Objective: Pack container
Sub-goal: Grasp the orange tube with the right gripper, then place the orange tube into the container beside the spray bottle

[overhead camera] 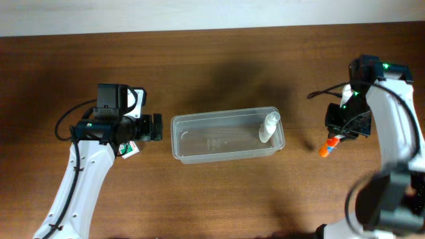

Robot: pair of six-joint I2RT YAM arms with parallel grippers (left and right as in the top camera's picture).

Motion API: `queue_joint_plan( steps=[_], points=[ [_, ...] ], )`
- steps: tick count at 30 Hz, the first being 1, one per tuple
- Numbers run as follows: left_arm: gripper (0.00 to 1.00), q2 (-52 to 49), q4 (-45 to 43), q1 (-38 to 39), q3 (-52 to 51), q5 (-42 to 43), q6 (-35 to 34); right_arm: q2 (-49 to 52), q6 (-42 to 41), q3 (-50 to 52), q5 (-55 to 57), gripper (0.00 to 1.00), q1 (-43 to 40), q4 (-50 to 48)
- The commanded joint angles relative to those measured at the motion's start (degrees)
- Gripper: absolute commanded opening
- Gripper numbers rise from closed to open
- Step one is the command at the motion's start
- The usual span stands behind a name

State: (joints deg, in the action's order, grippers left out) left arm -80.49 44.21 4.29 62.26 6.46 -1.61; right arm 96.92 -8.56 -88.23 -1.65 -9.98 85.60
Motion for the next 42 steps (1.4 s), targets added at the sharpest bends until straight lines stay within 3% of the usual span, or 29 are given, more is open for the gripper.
queue_joint_plan(
  steps=[1, 6, 14, 27, 38, 39, 42],
  points=[
    [0.99, -0.1, 0.0, -0.4, 1.0, -0.3, -0.1, -10.7, 2.0, -2.9, -1.2, 0.18, 5.5, 1.4],
    [0.99, -0.1, 0.0, -0.4, 1.0, -0.3, -0.1, -17.5, 2.1, -2.8, -1.2, 0.18, 15.4, 1.9],
    [0.99, -0.1, 0.0, -0.4, 1.0, -0.2, -0.1, -14.0, 2.1, -2.7, -1.2, 0.18, 25.4, 0.4],
    [0.99, -0.1, 0.0, -0.4, 1.0, -0.3, -0.1, -1.4, 2.1, -2.4, -1.2, 0.18, 26.6, -4.8],
    [0.99, -0.1, -0.2, -0.4, 1.0, -0.5, -0.1, 2.9, 2.1, 5.3, -1.2, 0.18, 26.6, -13.7],
    [0.99, -0.1, -0.2, -0.4, 1.0, -0.5, -0.1, 2.9, 2.1, 5.4, -1.1, 0.19, 26.6, -13.9],
    [0.99, -0.1, -0.2, -0.4, 1.0, -0.5, -0.1, 2.9, 2.1, 5.4, -1.1, 0.40, 26.6, -14.1]
  ],
)
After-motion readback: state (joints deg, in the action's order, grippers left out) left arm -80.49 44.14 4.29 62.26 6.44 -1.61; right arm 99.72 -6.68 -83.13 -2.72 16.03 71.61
